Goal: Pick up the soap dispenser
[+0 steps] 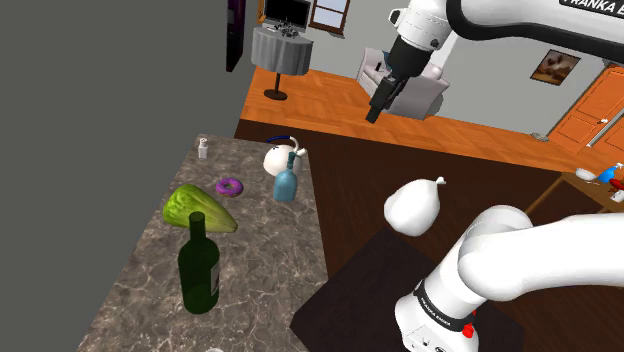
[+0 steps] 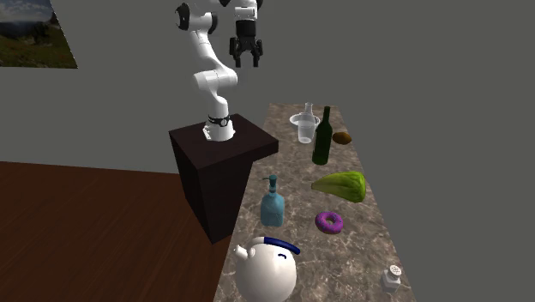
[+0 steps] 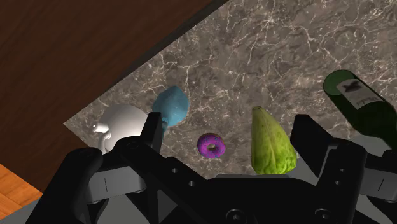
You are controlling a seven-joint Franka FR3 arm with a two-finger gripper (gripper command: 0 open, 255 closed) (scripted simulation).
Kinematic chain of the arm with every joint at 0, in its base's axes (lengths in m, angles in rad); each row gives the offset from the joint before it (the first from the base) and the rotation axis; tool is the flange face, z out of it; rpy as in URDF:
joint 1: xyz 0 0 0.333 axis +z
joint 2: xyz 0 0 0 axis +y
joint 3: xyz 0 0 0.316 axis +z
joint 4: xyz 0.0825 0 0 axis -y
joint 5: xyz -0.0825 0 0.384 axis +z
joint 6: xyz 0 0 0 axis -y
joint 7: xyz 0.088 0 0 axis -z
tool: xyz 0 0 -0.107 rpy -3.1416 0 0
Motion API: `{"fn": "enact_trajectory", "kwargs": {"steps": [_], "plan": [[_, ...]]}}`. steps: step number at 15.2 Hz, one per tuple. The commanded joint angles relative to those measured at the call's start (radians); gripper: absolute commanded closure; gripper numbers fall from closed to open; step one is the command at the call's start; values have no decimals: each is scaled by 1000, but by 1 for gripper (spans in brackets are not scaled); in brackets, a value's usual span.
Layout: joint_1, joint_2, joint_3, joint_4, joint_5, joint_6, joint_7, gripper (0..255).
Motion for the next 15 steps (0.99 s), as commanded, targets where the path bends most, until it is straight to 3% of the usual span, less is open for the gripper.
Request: {"fn": "enact_trajectory", "kwargs": {"steps": [1,8,15], "plan": [[0,0,0,0,0,0,0,0],[-22,196,-32,-25,-14,210,-15,0],[-41,432,-59,17,-22,393,-31,0]]}}
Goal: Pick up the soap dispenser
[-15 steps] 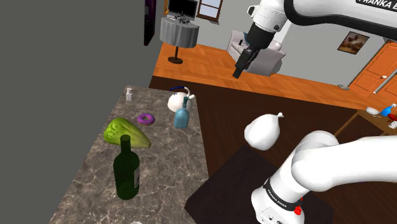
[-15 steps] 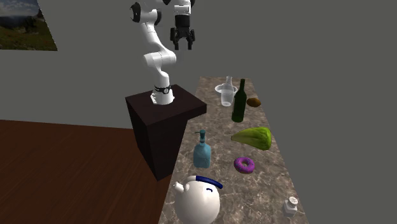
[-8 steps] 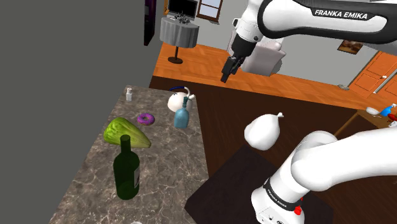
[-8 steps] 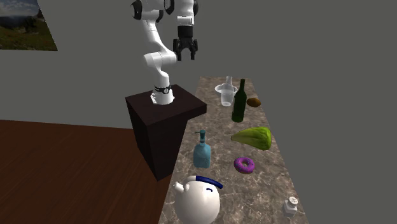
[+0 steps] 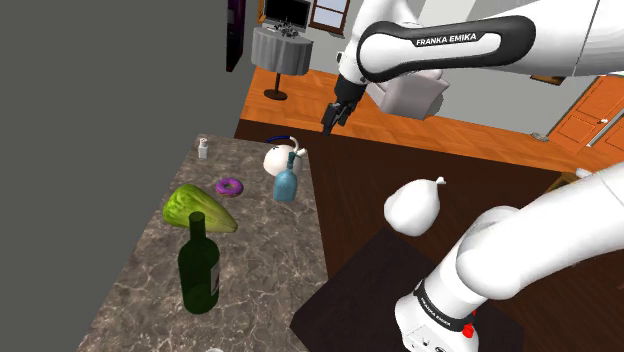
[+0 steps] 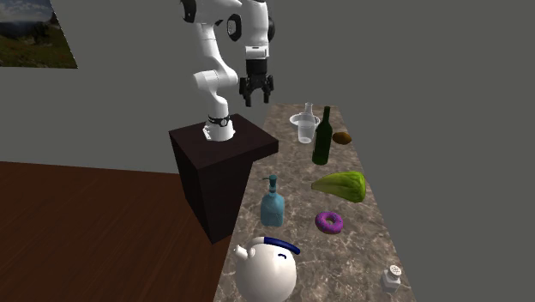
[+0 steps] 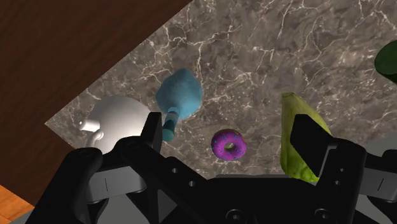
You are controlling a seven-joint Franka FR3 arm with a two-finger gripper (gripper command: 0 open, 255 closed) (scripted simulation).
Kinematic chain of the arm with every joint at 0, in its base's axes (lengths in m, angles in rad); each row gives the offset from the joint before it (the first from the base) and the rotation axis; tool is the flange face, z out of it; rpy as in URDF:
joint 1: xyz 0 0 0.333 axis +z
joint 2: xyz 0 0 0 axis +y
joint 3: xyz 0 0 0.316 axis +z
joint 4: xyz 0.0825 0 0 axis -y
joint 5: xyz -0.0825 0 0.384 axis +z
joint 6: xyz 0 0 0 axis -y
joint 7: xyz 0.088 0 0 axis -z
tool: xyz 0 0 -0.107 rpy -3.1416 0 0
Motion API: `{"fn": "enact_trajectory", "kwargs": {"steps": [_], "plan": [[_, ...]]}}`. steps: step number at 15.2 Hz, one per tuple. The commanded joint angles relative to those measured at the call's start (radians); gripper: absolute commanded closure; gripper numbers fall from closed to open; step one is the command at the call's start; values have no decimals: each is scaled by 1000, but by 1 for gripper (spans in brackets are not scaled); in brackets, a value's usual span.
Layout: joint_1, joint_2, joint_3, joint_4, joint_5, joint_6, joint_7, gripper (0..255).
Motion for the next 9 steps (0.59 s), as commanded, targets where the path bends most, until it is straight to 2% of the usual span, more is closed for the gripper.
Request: {"fn": "enact_trajectory", "kwargs": {"steps": [1,9], "plan": [[-7,65,-11,11,-2,52,-10,0],[-23,363,-36,147,8,200,-34,0]]}}
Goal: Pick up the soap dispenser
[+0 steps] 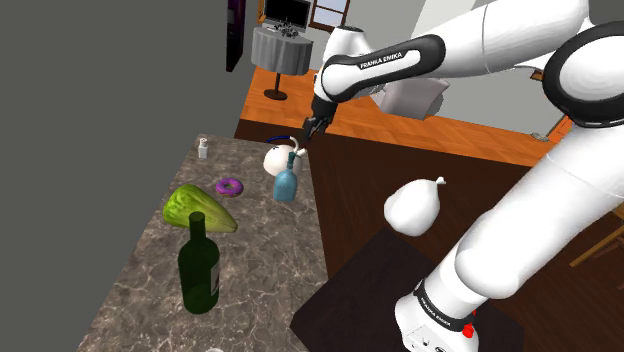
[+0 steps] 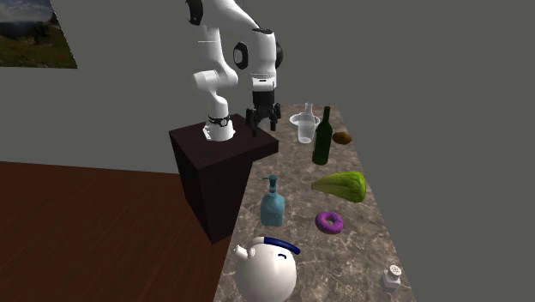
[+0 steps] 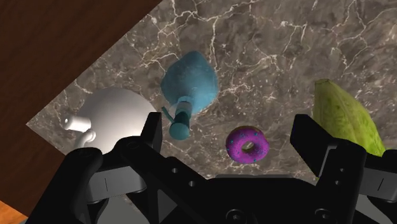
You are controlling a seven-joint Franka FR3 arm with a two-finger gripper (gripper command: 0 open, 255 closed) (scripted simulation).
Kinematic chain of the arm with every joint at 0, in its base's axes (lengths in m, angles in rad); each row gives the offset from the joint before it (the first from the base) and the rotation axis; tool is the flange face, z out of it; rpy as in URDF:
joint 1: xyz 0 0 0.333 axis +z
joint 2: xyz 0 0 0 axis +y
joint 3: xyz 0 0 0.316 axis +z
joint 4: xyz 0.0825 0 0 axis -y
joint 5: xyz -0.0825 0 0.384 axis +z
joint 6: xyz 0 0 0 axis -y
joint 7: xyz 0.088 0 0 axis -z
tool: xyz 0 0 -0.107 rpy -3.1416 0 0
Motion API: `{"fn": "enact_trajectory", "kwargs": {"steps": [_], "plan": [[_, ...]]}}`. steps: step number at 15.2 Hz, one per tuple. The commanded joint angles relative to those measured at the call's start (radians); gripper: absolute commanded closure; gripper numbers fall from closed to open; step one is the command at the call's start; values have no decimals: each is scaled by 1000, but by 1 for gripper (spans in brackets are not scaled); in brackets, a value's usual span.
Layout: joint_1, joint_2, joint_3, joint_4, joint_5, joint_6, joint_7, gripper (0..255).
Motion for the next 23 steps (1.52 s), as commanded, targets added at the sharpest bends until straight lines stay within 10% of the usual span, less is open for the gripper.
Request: {"fn": "enact_trajectory", "kwargs": {"steps": [1,10,20,21,23], "plan": [[-7,77,-8,46,6,28,-13,0],[-31,426,-17,309,37,97,-49,0],[-32,492,-17,294,36,179,-46,0],[-32,492,-17,293,36,179,-46,255],[-32,492,-17,293,36,179,-46,255]]}}
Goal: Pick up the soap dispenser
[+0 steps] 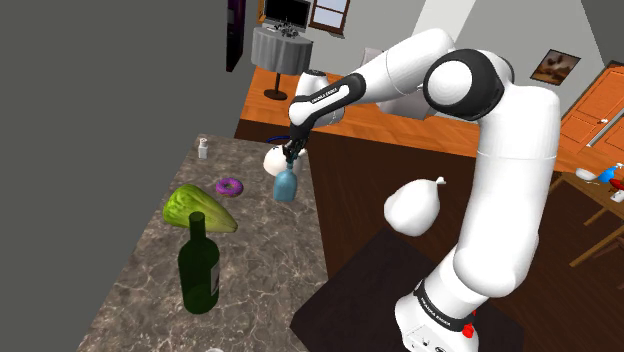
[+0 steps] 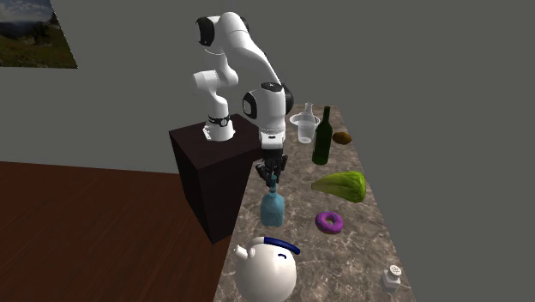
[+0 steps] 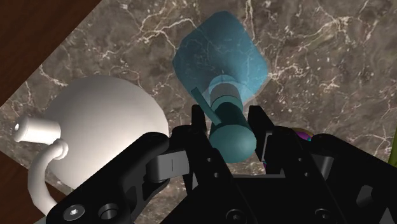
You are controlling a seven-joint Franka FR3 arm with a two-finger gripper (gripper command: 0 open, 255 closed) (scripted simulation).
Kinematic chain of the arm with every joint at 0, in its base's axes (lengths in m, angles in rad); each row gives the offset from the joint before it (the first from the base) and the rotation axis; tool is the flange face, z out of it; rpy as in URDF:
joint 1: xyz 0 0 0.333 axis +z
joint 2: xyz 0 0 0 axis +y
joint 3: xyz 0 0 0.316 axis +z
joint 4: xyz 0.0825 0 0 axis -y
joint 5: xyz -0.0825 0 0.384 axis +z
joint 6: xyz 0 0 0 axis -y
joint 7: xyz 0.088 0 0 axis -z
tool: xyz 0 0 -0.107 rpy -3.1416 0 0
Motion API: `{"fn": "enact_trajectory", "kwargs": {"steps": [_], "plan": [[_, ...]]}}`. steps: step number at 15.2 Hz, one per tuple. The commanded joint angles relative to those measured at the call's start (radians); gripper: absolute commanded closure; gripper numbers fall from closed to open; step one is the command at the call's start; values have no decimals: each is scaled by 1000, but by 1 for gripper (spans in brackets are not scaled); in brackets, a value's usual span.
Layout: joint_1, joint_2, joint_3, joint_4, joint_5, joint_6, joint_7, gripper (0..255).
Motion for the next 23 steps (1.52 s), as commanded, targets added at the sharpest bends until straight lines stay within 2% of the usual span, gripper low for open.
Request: {"fn": "enact_trajectory", "kwargs": {"steps": [1,7,23], "plan": [[0,0,0,0,0,0,0,255],[0,1,0,0,0,0,0,255],[1,-109,1,57,3,-166,-7,255]]}}
